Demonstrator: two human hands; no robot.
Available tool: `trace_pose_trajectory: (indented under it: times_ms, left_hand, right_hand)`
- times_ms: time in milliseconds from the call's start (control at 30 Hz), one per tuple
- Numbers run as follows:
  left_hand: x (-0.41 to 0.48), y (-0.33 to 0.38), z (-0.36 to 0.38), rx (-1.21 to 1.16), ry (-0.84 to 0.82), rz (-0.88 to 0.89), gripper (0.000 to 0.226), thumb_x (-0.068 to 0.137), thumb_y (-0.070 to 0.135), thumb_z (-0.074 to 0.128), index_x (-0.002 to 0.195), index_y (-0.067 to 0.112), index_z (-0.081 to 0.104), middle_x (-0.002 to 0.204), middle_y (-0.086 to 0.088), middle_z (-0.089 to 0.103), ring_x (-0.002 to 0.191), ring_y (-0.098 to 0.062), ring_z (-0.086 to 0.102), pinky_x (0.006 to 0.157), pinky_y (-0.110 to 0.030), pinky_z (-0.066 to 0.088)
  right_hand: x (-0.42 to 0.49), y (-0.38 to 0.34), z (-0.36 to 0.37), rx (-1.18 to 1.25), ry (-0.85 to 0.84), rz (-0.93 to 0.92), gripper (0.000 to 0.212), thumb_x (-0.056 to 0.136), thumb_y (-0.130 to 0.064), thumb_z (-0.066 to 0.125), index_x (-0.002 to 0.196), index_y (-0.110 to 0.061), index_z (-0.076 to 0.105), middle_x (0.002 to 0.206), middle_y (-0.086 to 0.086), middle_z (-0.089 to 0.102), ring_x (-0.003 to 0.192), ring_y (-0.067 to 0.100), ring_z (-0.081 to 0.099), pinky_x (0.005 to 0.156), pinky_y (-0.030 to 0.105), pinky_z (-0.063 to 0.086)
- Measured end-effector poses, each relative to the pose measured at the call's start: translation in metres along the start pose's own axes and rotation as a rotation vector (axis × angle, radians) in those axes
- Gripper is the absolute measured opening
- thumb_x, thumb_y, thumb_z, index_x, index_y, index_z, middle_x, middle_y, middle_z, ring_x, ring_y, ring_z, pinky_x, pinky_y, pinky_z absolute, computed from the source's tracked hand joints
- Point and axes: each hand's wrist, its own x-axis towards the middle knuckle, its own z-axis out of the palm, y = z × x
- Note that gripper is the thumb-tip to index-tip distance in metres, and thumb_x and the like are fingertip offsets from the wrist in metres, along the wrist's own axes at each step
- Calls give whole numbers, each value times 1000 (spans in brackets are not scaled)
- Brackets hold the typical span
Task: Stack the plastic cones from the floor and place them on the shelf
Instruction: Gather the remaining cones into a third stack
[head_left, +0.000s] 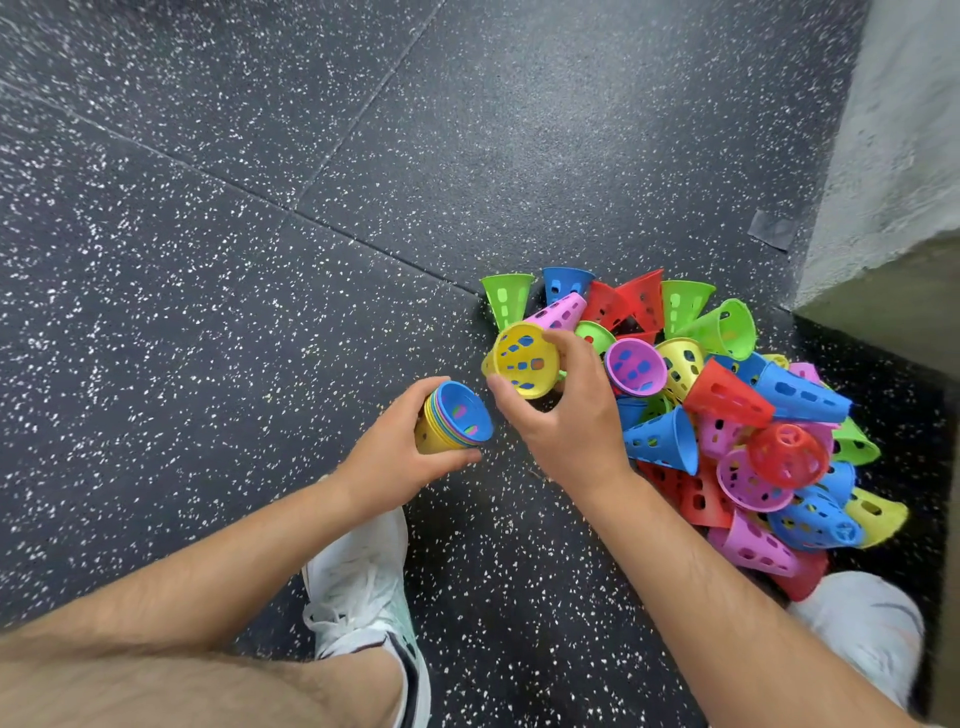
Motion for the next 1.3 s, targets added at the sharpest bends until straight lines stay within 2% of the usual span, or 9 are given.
trace_pose_trajectory:
  times_ms: [133, 300, 433, 633, 767, 900, 1000, 1167, 1300]
  left_hand:
    - [3, 8, 4, -17, -21, 28, 77, 73, 37, 94, 137, 36, 51, 121, 17, 68, 112, -7, 65, 105, -43, 52]
    - [9, 18, 8, -9, -37, 57, 75, 74, 38, 93, 136, 36, 52, 122, 14, 69, 110, -8, 66, 101, -43, 53]
    - [13, 28, 13, -26, -67, 121, 69, 77, 29, 91, 136, 32, 55, 121, 15, 68, 110, -5, 66, 100, -33, 53]
    - [22, 48, 22, -49, -146, 141, 63, 68, 55, 81, 125, 45, 55, 115, 21, 69, 104, -2, 67, 92, -23, 52]
    - [31, 52, 31, -26, -185, 171, 69, 72, 46, 92, 130, 38, 56, 119, 16, 70, 109, -6, 67, 101, -35, 52]
    - [36, 55, 37, 11, -191, 178, 77, 68, 51, 93, 133, 38, 54, 122, 20, 67, 114, -2, 64, 105, -33, 50]
    - [38, 57, 40, 23, -200, 173, 78, 67, 51, 93, 134, 37, 54, 122, 24, 66, 115, 1, 63, 105, -28, 48]
    - [37, 62, 43, -8, -198, 157, 76, 67, 45, 91, 133, 34, 54, 121, 21, 68, 112, 4, 63, 97, -14, 45]
    - [33, 59, 42, -10, -178, 135, 76, 67, 49, 90, 133, 39, 53, 122, 23, 67, 114, 2, 63, 99, -18, 45]
  right_hand:
    - [0, -7, -7, 1, -80, 48, 72, 82, -62, 58, 140, -19, 50, 127, -8, 60, 117, 5, 54, 100, 24, 42]
    - [-4, -2, -6, -69, -260, 93, 73, 82, -63, 46, 140, -20, 53, 135, -7, 58, 126, 9, 51, 109, 40, 40]
    - [-11, 0, -7, -42, -420, 158, 71, 82, -56, 51, 146, -26, 50, 143, -8, 54, 131, 6, 48, 114, 35, 36]
    - [-6, -1, -34, -77, -507, 213, 62, 94, -42, 61, 152, -30, 41, 152, -8, 44, 140, 6, 36, 115, 24, 27]
    - [-2, 5, -52, -184, -313, 152, 61, 91, -54, 56, 143, -22, 52, 142, -4, 55, 133, 12, 45, 113, 34, 35]
    - [6, 25, -62, -496, -55, 114, 29, 86, -32, 64, 109, -16, 70, 103, 3, 70, 103, 30, 60, 90, 44, 47]
    - [13, 37, -66, -727, -55, 97, 18, 82, -29, 67, 96, -16, 69, 94, 4, 68, 98, 33, 57, 81, 41, 40]
    - [24, 51, -63, -935, -189, 113, 26, 90, -38, 62, 107, -19, 64, 107, 4, 66, 110, 30, 52, 88, 40, 36]
    - [25, 64, -55, -998, -164, 88, 13, 83, -30, 72, 92, -20, 71, 90, 1, 68, 97, 29, 57, 79, 38, 38]
